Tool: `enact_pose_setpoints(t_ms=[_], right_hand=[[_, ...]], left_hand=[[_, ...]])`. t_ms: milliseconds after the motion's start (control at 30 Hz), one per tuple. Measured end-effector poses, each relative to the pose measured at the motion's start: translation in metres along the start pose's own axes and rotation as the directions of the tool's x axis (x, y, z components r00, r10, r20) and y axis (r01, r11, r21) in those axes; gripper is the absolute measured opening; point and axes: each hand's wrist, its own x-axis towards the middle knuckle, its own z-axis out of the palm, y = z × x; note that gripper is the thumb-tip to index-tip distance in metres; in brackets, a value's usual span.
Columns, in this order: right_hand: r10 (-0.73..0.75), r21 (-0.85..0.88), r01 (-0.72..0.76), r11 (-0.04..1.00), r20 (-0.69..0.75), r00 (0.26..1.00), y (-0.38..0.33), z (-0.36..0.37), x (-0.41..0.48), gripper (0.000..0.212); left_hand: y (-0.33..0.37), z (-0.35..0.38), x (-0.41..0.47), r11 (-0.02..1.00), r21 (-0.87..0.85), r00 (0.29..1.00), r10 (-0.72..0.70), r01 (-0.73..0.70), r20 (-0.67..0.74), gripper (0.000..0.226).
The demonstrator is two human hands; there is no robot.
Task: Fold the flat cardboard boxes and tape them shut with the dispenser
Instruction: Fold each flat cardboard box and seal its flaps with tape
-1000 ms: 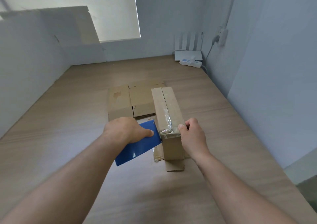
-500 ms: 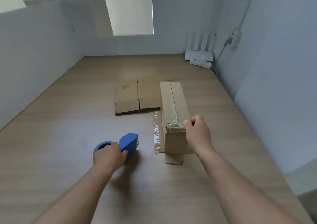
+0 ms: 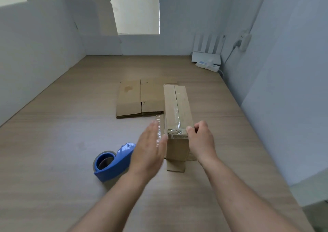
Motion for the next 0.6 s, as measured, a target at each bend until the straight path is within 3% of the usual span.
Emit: enact_pose_setpoints(t_ms=[133, 300, 400, 500, 600], right_hand=[[-0.008, -0.009, 0.008, 1.0, 0.001, 1.0, 0.001, 0.0, 0.002, 0.014], [-0.042, -0.008, 0.043, 0.999, 0.059, 0.997, 0.001, -0.004, 0.004, 0.019], [-0.114, -0.031, 0.122, 0.992, 0.186, 0.976, 0.001, -0.016, 0.004, 0.035], [-0.197, -0.325, 0.296, 0.898, 0.305, 0.932, 0.0, -0.033, 0.011, 0.056], [-0.313, -0.476, 0.452, 0.754, 0.345, 0.885, 0.002, -0.038, 0.023, 0.054]], left_hand=[[0.027, 0.036, 0.012, 0.931, -0.346, 0.99, -0.084, 0.119, 0.116, 0.062], [0.015, 0.037, 0.018, 0.856, -0.456, 0.969, -0.197, 0.243, 0.147, 0.056], [0.01, 0.023, 0.022, 0.932, -0.307, 0.975, -0.144, 0.191, 0.168, 0.057], [0.008, 0.014, 0.028, 0.994, 0.059, 0.971, -0.106, 0.096, 0.212, 0.078], [0.004, 0.013, 0.039, 0.94, 0.342, 0.989, -0.042, -0.01, 0.143, 0.049]])
